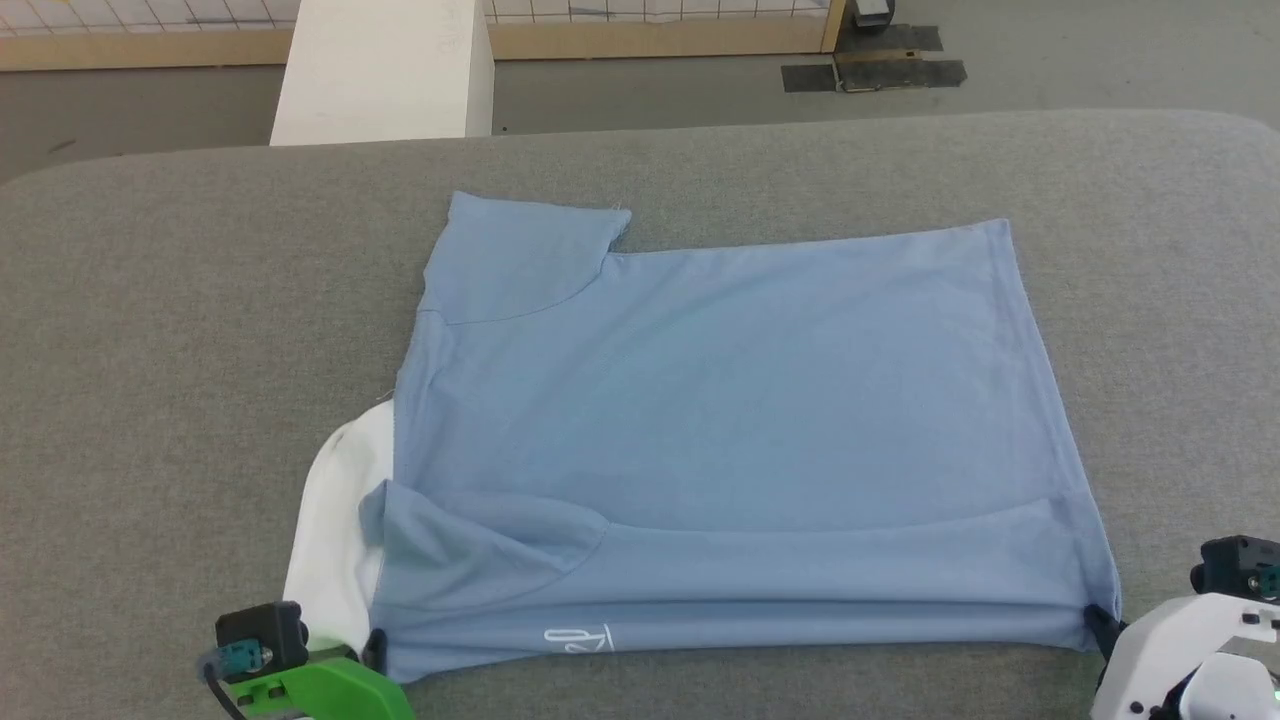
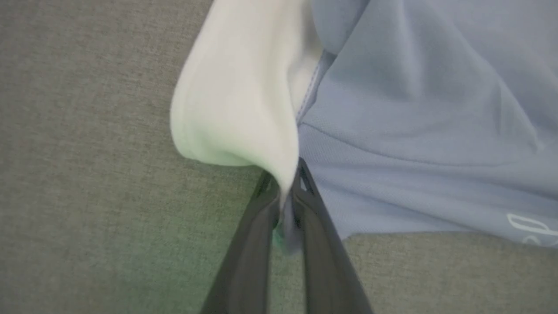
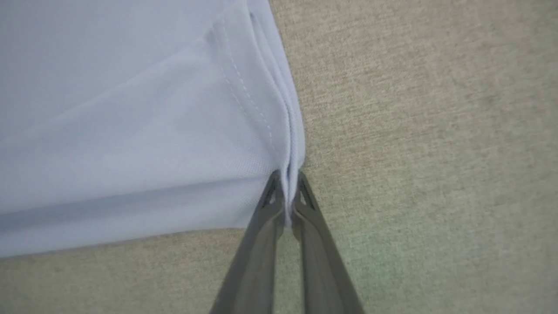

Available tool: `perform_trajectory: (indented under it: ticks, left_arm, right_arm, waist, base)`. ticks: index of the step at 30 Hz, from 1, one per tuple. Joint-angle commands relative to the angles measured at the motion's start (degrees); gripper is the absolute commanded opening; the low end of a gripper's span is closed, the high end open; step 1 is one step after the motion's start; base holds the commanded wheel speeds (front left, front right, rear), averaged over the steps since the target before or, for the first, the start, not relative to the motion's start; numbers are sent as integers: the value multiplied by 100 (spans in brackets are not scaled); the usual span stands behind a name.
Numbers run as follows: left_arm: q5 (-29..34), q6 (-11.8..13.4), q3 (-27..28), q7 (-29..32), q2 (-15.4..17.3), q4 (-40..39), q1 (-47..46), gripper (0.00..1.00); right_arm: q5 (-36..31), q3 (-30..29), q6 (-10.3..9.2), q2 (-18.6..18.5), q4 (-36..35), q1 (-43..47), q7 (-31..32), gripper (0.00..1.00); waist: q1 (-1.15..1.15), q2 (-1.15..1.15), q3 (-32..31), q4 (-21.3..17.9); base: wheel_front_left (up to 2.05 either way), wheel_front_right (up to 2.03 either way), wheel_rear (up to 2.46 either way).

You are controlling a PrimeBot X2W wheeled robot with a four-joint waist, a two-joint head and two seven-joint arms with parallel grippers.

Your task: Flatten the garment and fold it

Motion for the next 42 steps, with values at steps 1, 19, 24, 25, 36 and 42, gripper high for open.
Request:
perform_trajectory:
  ticks: [1, 19, 24, 25, 36, 42]
  left_arm:
    - [-42, -22, 15, -63, 18, 120, -44, 0]
    - [474, -548, 189, -1361, 277, -426, -787, 100]
    - [865, -953, 47, -1543, 542, -207, -1877, 100]
    - [895, -1025, 26, -1516, 574, -108, -2094, 100]
    - [1036, -1803, -293, -321, 752, 1416, -5029, 100]
    - [847, -1821, -291, 924, 760, 2319, -6158, 100]
  right_arm:
    - [-59, 18, -12, -12, 131, -47, -71, 0]
    - [-12, 610, -12, -78, -918, 69, -2772, 100]
    - [-8, 1050, -12, -351, -1065, -170, -3831, 100]
    - [2, 1105, -12, -389, -1059, -225, -3965, 100]
    - [251, 1758, -12, -688, -892, -1121, -4565, 100]
    - [389, 2031, -12, -666, -798, -1550, -4681, 100]
  waist:
    - [0, 0, 17, 1]
    - [0, 0, 12, -102]
    - [0, 0, 384, -253]
    - [0, 0, 457, -277]
    - [0, 0, 1685, -780]
    - [0, 0, 2174, -1125]
  base:
    - [0, 0, 0]
    - [0, 0, 0]
    - [0, 0, 0]
    - [0, 0, 0]
    - [0, 0, 0]
    - [0, 0, 0]
